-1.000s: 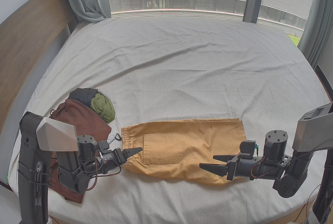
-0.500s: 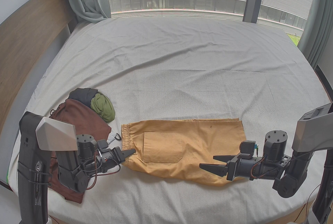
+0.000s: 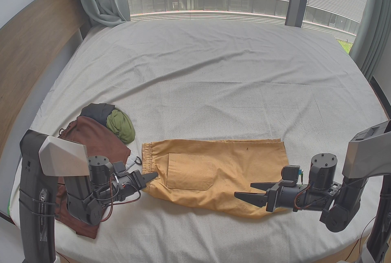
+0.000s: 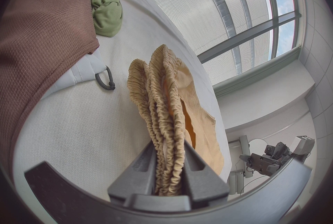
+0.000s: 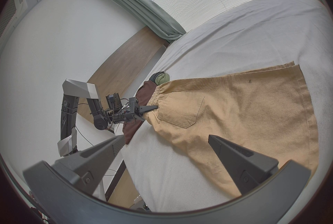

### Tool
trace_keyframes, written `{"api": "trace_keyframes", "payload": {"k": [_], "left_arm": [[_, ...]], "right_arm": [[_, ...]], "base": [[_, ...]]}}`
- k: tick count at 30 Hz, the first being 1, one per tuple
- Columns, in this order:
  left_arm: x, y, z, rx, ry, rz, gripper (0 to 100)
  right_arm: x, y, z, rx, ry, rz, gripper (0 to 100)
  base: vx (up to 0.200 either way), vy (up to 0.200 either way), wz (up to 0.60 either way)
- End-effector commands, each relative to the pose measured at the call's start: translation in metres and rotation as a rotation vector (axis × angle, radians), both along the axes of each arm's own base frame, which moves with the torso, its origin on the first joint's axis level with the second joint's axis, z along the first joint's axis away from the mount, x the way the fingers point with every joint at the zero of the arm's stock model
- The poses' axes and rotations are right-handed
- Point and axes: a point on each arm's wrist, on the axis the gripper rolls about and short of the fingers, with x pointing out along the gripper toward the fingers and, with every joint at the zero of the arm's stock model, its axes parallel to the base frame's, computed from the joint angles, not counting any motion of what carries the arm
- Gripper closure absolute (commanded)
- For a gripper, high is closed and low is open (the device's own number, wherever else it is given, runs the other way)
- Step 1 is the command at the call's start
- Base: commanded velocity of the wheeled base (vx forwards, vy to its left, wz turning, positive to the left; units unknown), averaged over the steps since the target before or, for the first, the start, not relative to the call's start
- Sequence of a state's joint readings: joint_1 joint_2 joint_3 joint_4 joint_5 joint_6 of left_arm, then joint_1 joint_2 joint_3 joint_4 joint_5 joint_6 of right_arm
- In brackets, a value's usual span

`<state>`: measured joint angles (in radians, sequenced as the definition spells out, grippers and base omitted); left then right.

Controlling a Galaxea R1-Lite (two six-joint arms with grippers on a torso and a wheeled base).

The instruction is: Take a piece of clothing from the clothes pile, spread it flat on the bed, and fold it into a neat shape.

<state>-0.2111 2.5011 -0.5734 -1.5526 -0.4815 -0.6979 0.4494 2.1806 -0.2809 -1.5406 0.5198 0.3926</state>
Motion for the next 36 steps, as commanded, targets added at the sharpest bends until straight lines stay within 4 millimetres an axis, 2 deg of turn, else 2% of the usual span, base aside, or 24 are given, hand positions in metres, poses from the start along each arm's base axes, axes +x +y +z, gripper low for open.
{"api": "trace_keyframes", "payload": {"k": [1, 8, 17, 26, 36], "left_arm": [[-0.001, 0.003, 0.006, 0.008, -0.016, 0.017, 100], [-0.012, 0.008, 0.032, 0.001, -0.046, 0.027, 100], [-0.027, 0.033, 0.034, 0.056, -0.036, 0.062, 100], [-0.041, 0.053, 0.052, 0.067, -0.053, 0.114, 100], [-0.052, 0.074, 0.048, 0.083, -0.035, 0.097, 100]], "right_arm": [[0.000, 0.000, -0.002, -0.002, 0.006, 0.000, 0], [0.000, 0.000, -0.003, -0.011, -0.003, 0.002, 0], [0.000, 0.000, -0.004, -0.023, -0.015, 0.007, 0], [0.000, 0.001, -0.003, -0.023, -0.017, 0.009, 0], [0.000, 0.001, -0.003, -0.027, -0.019, 0.001, 0]], "base": [[0.000, 0.000, 0.00], [0.000, 0.000, 0.00], [0.000, 0.000, 0.00], [0.000, 0.000, 0.00], [0.000, 0.000, 0.00]]}}
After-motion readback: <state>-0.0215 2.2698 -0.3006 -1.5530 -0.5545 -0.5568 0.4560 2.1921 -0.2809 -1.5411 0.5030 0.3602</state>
